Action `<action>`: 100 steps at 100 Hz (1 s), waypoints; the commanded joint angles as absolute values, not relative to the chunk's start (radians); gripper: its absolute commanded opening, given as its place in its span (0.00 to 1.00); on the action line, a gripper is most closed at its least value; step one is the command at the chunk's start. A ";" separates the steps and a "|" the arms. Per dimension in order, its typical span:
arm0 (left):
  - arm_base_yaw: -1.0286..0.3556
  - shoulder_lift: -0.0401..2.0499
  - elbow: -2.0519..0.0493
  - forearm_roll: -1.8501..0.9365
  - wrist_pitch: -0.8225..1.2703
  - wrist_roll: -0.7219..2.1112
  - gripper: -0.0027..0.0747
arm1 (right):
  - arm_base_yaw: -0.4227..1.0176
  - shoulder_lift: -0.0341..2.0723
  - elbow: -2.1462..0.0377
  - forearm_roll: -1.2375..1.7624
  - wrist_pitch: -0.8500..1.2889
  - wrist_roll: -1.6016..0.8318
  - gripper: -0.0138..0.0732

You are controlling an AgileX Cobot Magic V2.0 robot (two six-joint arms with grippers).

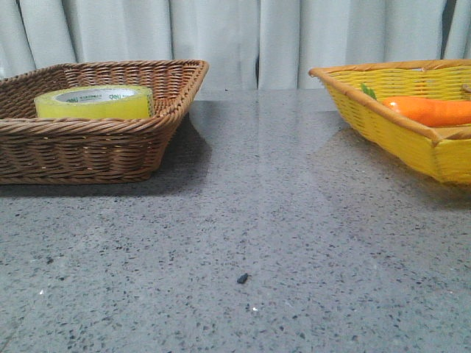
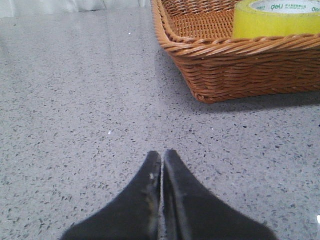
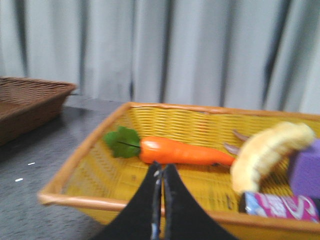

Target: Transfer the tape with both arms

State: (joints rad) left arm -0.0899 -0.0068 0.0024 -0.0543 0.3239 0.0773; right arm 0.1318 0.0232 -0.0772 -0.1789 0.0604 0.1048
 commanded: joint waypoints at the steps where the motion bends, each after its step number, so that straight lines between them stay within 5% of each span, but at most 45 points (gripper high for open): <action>1: -0.088 -0.035 0.012 -0.058 0.262 0.073 0.01 | 0.043 0.036 -0.055 -0.116 -0.095 0.105 0.07; 22: -0.088 -0.035 0.012 -0.058 0.262 0.073 0.01 | -0.071 0.036 0.031 -0.096 -0.053 0.105 0.07; 70: -0.088 -0.035 0.012 -0.062 0.258 0.073 0.01 | -0.073 -0.032 0.031 -0.096 0.314 0.105 0.07; 100: -0.088 -0.035 0.012 -0.062 0.258 0.073 0.01 | -0.073 -0.032 0.031 -0.096 0.317 0.105 0.07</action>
State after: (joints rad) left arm -0.0899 -0.0068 0.0024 -0.0543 0.3239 0.0773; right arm -0.0664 -0.0108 0.0096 -0.0963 0.3321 0.1071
